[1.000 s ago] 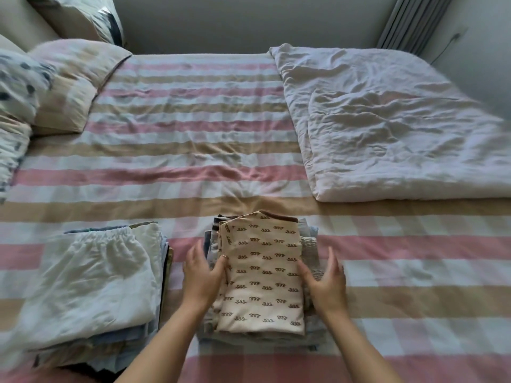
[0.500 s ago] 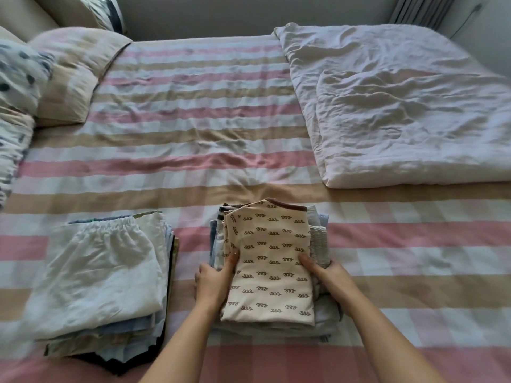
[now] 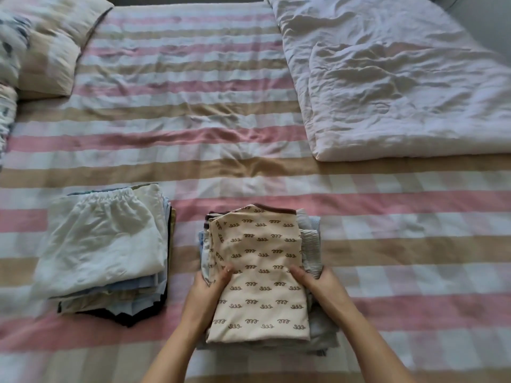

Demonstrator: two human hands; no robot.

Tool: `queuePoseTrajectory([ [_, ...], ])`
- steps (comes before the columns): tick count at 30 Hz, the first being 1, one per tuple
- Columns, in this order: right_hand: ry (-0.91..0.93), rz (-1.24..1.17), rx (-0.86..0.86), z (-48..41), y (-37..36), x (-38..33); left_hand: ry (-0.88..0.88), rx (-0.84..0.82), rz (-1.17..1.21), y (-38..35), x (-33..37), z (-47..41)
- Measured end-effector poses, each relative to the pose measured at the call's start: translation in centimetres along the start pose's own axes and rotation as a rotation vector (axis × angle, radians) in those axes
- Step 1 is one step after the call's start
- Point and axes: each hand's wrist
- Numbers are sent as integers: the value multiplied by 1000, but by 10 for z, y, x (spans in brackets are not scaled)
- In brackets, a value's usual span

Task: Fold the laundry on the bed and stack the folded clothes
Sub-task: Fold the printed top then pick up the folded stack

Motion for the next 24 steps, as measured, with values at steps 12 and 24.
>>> queuePoseTrajectory([
  [12,68,-12,114,89,-15,11,-25,95,35,-7,-18,90],
  [24,59,-37,206,289,-1,-56,-57,47,-37,42,52,277],
])
Point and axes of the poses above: each hand's wrist, its own z-axis away from the middle knuckle, its own y-axis out of the back of the hand, x = y × z, and after that the axes turned 8 degrees about -z, right-handed
